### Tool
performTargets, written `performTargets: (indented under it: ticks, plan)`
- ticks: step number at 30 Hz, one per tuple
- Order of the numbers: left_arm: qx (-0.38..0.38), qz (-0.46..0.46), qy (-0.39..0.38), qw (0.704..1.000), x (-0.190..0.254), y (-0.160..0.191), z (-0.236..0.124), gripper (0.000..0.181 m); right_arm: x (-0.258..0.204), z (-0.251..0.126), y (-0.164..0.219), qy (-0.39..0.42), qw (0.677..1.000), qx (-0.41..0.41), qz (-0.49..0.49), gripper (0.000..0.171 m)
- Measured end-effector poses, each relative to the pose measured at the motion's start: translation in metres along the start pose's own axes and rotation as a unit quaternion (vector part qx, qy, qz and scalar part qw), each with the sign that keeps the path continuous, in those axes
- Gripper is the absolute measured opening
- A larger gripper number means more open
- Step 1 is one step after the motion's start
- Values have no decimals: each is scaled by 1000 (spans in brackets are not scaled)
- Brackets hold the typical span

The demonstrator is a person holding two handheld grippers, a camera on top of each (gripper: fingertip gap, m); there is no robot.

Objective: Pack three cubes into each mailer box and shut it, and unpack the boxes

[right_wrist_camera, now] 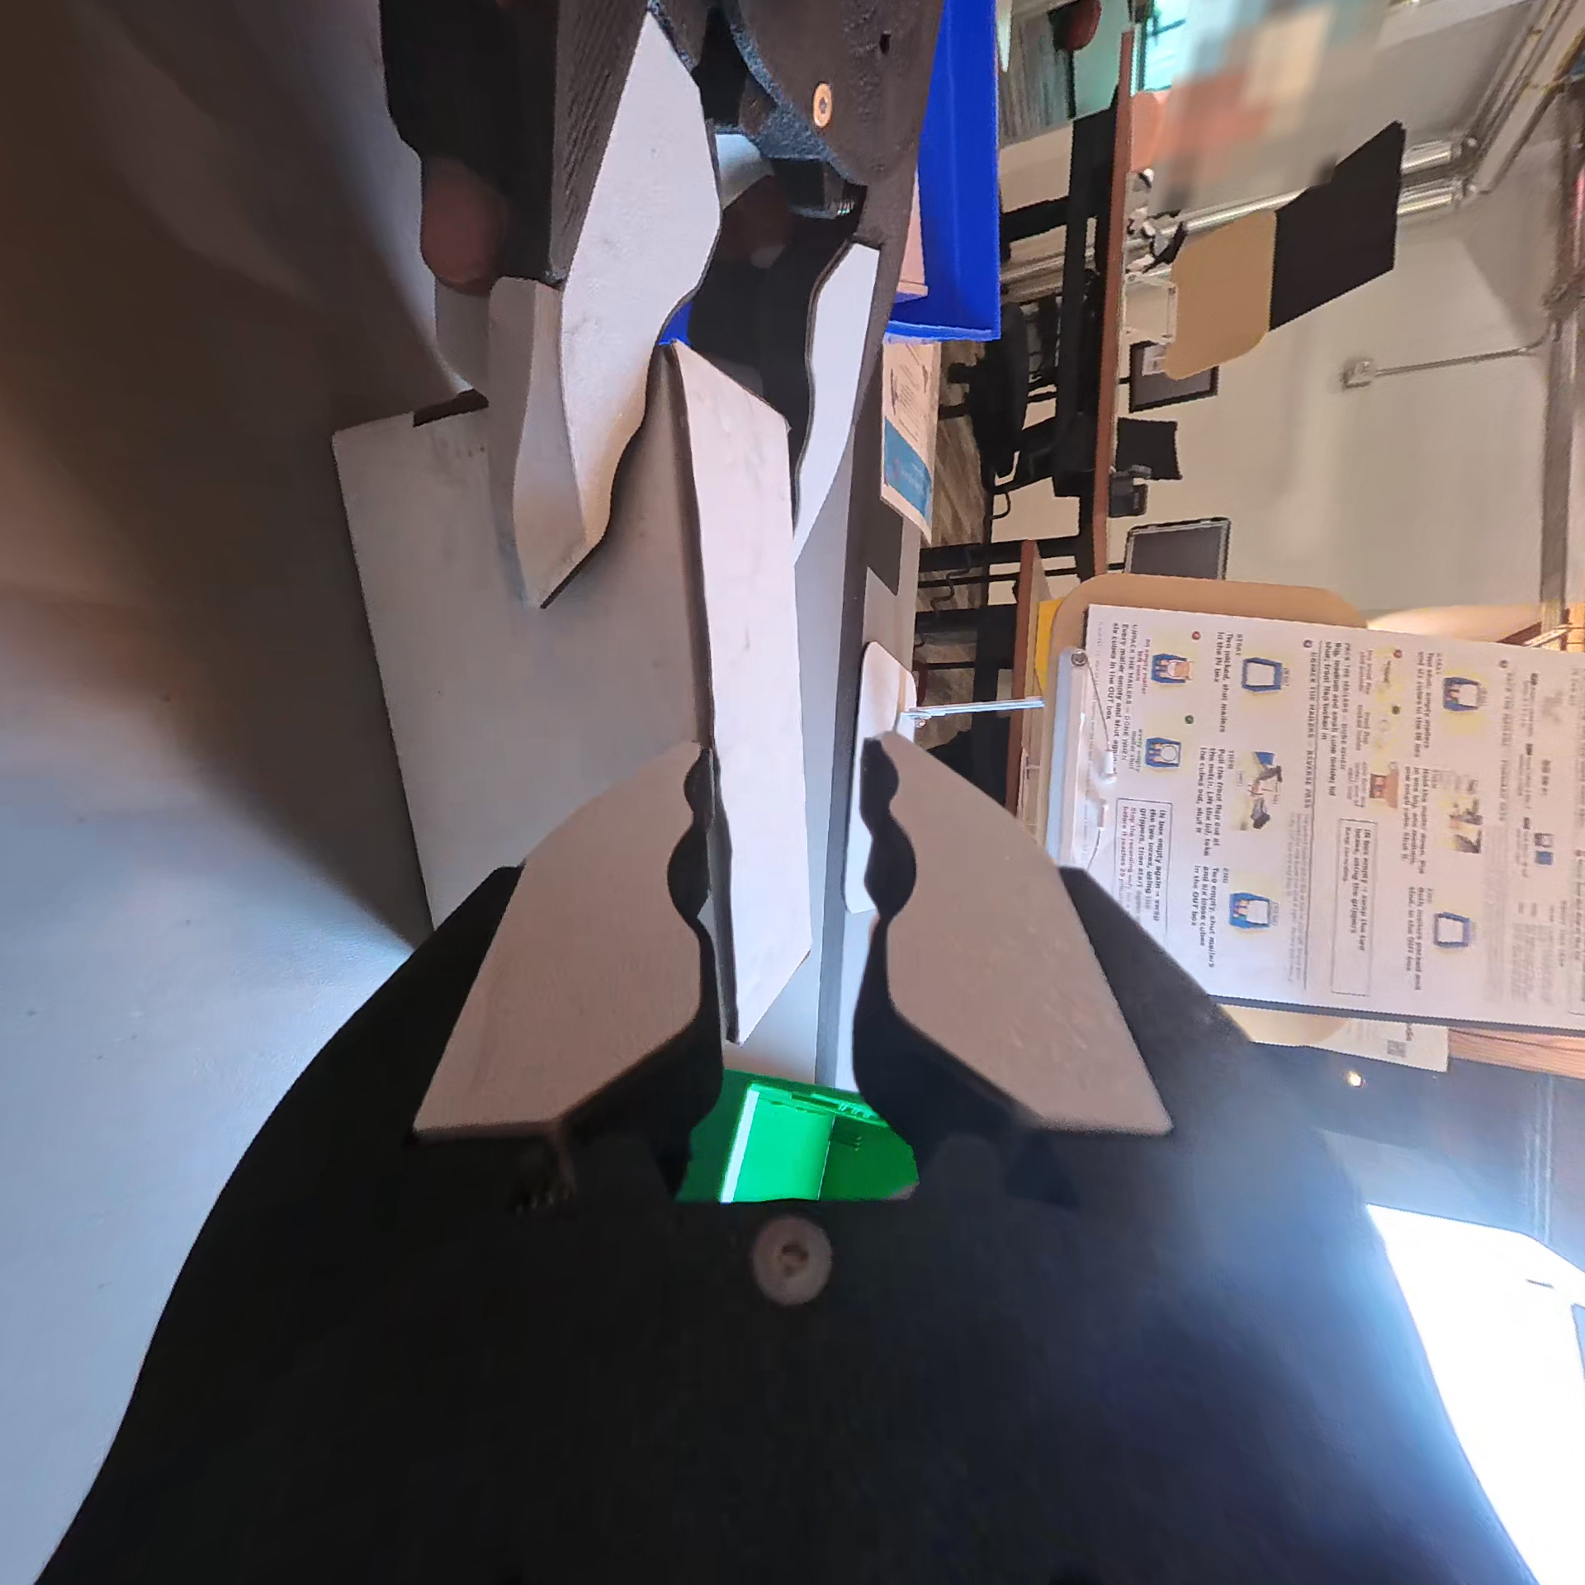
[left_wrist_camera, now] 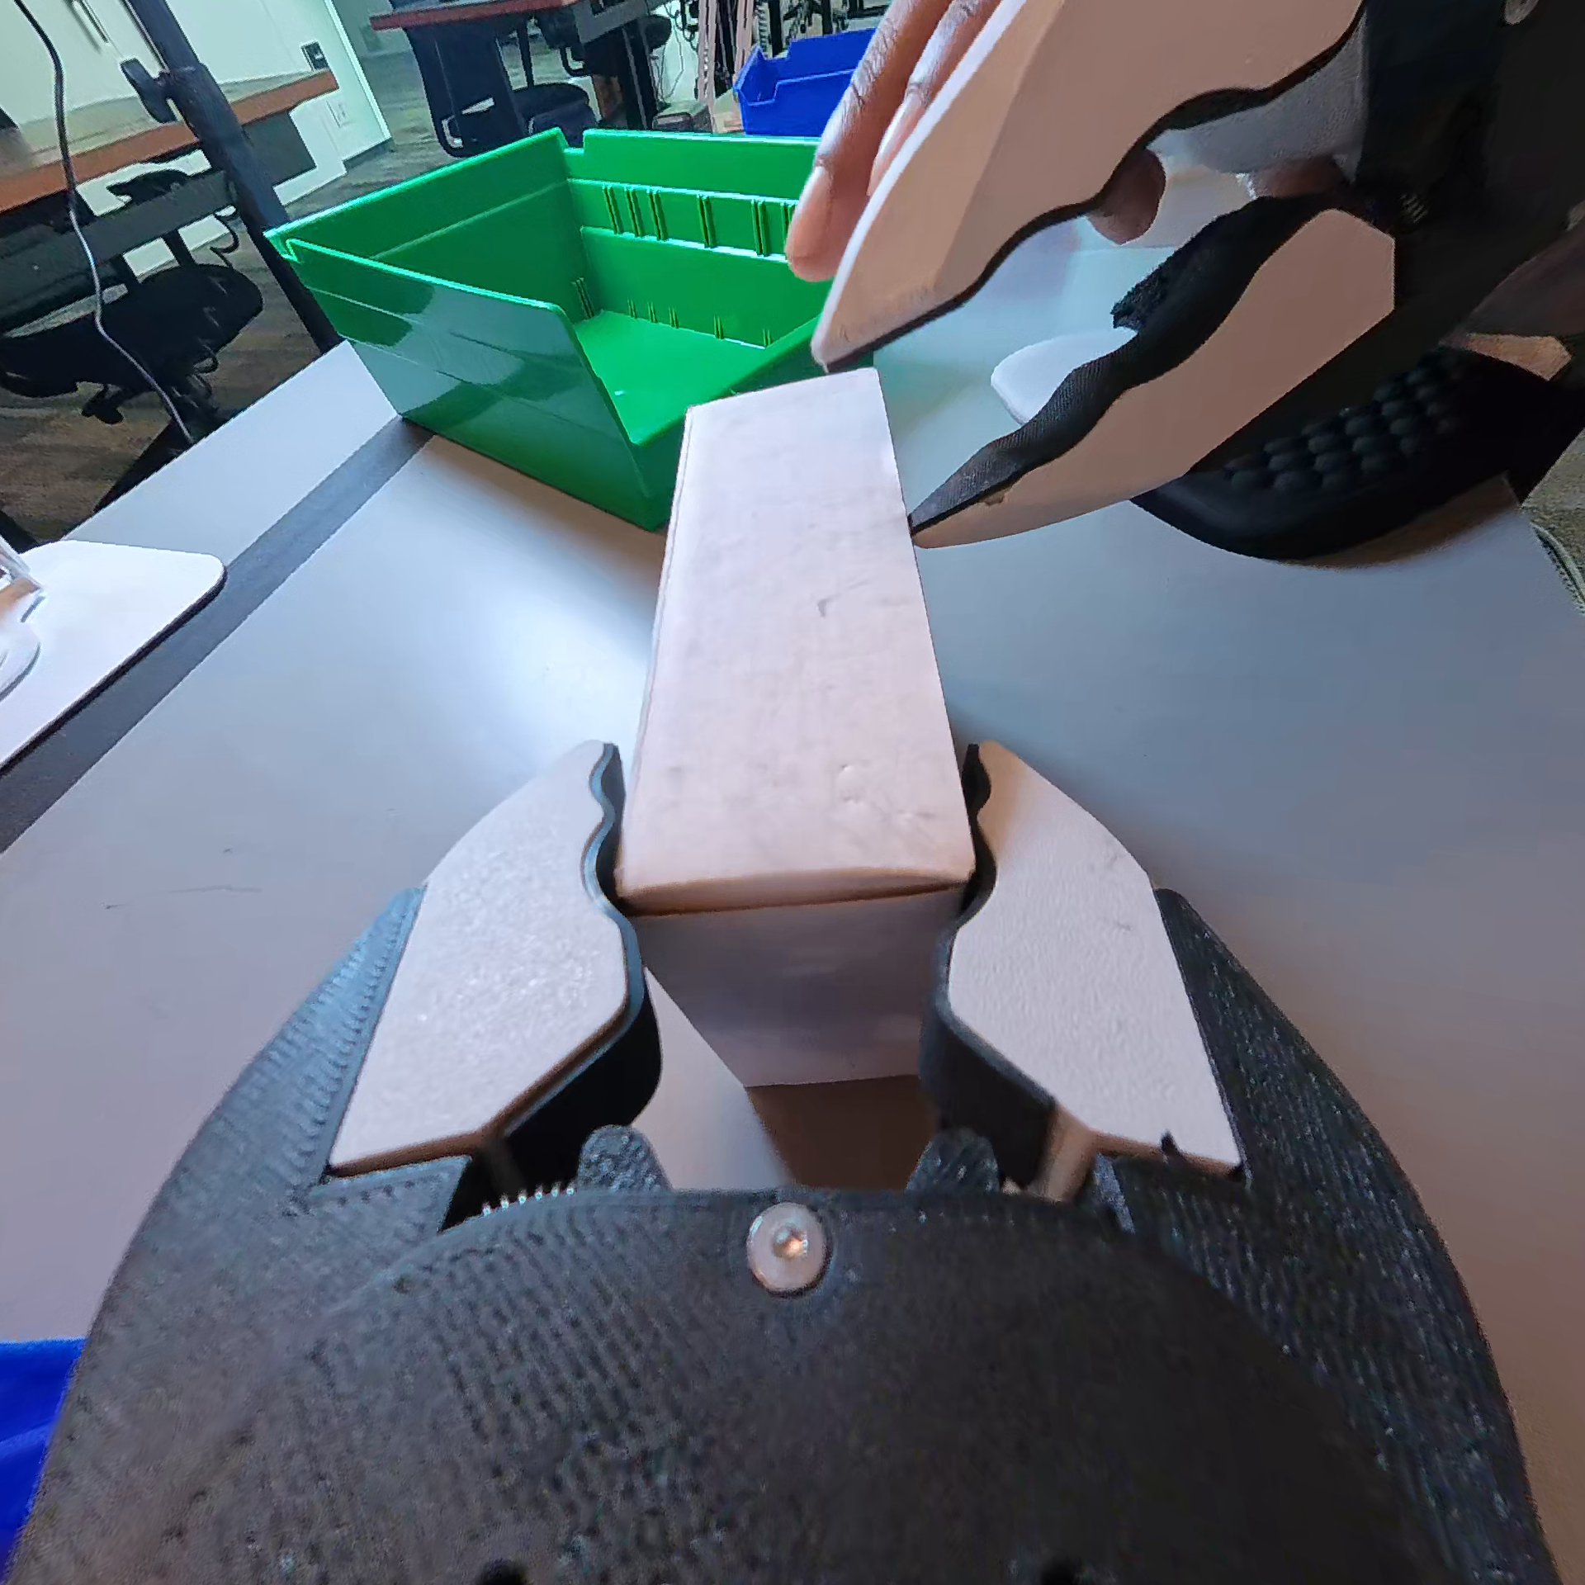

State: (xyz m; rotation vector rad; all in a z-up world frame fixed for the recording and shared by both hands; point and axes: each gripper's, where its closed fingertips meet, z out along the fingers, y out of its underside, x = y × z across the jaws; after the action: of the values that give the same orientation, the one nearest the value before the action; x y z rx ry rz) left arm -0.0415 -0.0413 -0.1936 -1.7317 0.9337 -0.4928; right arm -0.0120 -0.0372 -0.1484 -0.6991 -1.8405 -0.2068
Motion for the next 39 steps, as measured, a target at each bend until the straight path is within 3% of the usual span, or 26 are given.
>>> performTargets:
  ticks: [1, 8, 12, 20, 28, 39]
  plan:
    - [0, -1, 1, 1000, 0, 0, 0, 75, 1, 0, 0, 6, 1000, 3, -4, 33]
    - [6, -8, -20, 1000, -5, 0, 1, 77, -1, 3, 8, 16, 1000, 0, 25, 32]
    - [-39, -32, -35, 998, -6, 15, 4, 89, -7, 8, 18, 15, 999, -19, 25, 37]
    - [-45, -19, -57, 997, -5, 17, 9, 79, 2, 0, 16, 12, 998, 4, 67, 36]
    - [-47, -27, -20, 998, 3, 17, 8, 76, 4, -6, 13, 23, 999, -1, 27, 37]
    - [-49, -50, 34, 997, 12, 14, 1, 74, -1, 4, 1, 9, 998, -9, -59, 12]
